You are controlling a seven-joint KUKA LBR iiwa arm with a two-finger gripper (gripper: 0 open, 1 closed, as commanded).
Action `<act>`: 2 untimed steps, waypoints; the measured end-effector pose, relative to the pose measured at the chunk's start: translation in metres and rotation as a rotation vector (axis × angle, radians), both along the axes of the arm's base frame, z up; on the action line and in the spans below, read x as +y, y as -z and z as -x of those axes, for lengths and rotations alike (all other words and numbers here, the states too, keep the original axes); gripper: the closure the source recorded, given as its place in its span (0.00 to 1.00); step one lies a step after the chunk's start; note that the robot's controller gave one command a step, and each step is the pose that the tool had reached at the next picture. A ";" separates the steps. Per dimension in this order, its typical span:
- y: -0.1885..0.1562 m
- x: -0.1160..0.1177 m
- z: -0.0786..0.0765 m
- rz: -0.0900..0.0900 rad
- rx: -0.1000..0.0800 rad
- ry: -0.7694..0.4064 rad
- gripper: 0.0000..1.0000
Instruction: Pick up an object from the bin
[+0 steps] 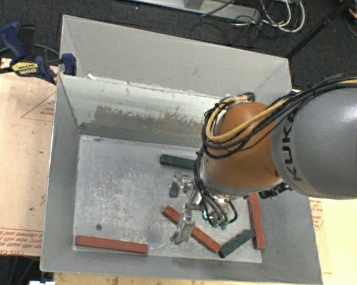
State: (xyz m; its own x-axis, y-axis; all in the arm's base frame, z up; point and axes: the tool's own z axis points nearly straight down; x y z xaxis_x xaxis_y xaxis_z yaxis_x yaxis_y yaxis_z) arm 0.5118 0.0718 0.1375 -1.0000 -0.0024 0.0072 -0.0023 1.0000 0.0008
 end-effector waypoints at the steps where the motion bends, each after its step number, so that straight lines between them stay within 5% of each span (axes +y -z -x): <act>1: 0.072 -0.038 0.003 0.002 -0.001 0.020 0.00; 2: 0.067 -0.035 0.001 -0.001 -0.007 0.016 1.00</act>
Offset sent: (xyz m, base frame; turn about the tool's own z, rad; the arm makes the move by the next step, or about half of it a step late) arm -0.0012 -0.0358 -0.0675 0.0148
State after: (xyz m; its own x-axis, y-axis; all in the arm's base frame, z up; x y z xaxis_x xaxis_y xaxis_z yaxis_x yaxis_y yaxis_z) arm 0.5108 0.0365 0.0705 -0.9999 0.0141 -0.0002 0.0141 0.9999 0.0016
